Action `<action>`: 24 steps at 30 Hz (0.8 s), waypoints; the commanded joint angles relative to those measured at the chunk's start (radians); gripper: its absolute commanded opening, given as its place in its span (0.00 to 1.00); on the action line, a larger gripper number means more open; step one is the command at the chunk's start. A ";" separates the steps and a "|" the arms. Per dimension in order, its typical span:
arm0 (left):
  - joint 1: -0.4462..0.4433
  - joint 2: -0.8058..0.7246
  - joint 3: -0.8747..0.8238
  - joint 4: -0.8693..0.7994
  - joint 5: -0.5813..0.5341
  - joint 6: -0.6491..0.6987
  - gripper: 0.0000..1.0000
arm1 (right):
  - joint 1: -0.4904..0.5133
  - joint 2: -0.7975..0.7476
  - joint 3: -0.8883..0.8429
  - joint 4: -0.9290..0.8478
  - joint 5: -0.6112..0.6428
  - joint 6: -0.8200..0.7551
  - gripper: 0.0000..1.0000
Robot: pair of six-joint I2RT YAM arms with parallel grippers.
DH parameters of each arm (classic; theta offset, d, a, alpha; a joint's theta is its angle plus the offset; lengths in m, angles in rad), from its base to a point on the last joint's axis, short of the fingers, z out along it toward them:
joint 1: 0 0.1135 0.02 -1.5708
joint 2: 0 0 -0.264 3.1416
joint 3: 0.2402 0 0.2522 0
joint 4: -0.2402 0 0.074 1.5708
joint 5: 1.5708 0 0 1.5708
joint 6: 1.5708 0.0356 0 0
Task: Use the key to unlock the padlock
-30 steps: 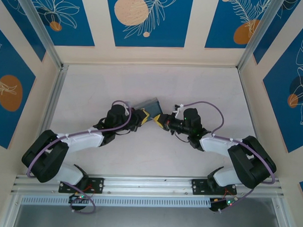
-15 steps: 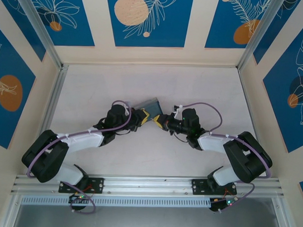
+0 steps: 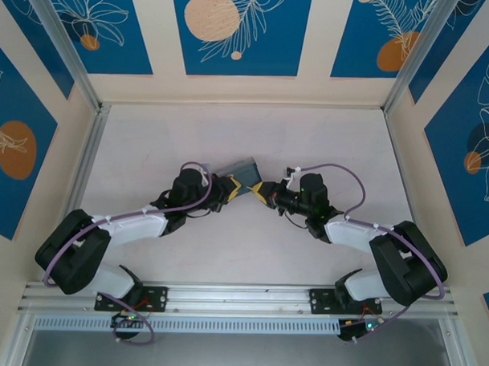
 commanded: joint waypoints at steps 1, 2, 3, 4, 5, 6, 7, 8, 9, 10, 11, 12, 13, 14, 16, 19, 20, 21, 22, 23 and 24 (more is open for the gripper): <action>0.013 -0.040 0.007 0.048 -0.013 0.038 0.00 | -0.003 -0.006 -0.005 -0.015 -0.004 -0.018 0.00; 0.013 -0.040 0.007 0.048 -0.013 0.037 0.00 | -0.001 -0.003 -0.003 -0.014 -0.006 -0.018 0.00; 0.013 -0.041 0.007 0.048 -0.014 0.039 0.00 | -0.001 0.000 0.000 -0.011 -0.006 -0.016 0.00; 0.014 -0.041 0.008 0.048 -0.014 0.038 0.00 | 0.000 0.003 0.004 -0.010 -0.008 -0.016 0.00; 0.012 -0.041 0.007 0.048 -0.013 0.039 0.00 | 0.001 0.007 0.007 -0.009 -0.009 -0.016 0.00; 0.013 -0.041 0.006 0.048 -0.013 0.039 0.00 | 0.003 0.010 0.011 -0.008 -0.010 -0.016 0.00; 0.013 -0.041 0.005 0.046 -0.013 0.039 0.00 | 0.004 0.015 0.015 -0.008 -0.012 -0.018 0.00; 0.013 -0.041 0.006 0.046 -0.013 0.039 0.00 | 0.005 0.019 0.019 -0.006 -0.013 -0.017 0.00; 0.014 -0.042 0.007 0.045 -0.013 0.038 0.00 | 0.007 0.021 0.021 -0.005 -0.014 -0.018 0.00; 0.013 -0.042 0.007 0.046 -0.013 0.039 0.00 | 0.008 0.025 0.022 -0.002 -0.014 -0.016 0.00; 0.013 -0.042 0.008 0.046 -0.013 0.039 0.00 | 0.009 0.027 0.023 0.000 -0.014 -0.015 0.00; 0.013 -0.042 0.008 0.046 -0.014 0.039 0.00 | 0.011 0.030 0.025 0.002 -0.014 -0.014 0.00; 0.014 -0.042 0.008 0.045 -0.014 0.040 0.00 | 0.012 0.033 0.027 0.003 -0.014 -0.013 0.00; 0.013 -0.042 0.007 0.045 -0.013 0.040 0.00 | 0.014 0.036 0.028 0.006 -0.014 -0.012 0.00; 0.014 -0.042 0.008 0.044 -0.014 0.041 0.00 | 0.016 0.041 0.034 0.008 -0.014 -0.012 0.00; 0.014 -0.042 0.007 0.045 -0.012 0.041 0.00 | 0.020 0.047 0.042 0.007 -0.014 -0.013 0.00; 0.013 -0.042 0.006 0.044 -0.012 0.040 0.00 | 0.021 0.049 0.045 0.007 -0.014 -0.013 0.00; 0.014 -0.043 0.008 0.045 -0.012 0.040 0.00 | 0.022 0.050 0.046 0.008 -0.015 -0.012 0.00; 0.013 -0.044 0.007 0.045 -0.012 0.041 0.00 | 0.023 0.053 0.048 0.008 -0.015 -0.012 0.00; 0.012 -0.043 0.007 0.045 -0.012 0.040 0.00 | 0.024 0.055 0.050 0.008 -0.014 -0.013 0.00; 0.013 -0.044 0.007 0.044 -0.012 0.040 0.00 | 0.026 0.055 0.052 0.008 -0.014 -0.013 0.00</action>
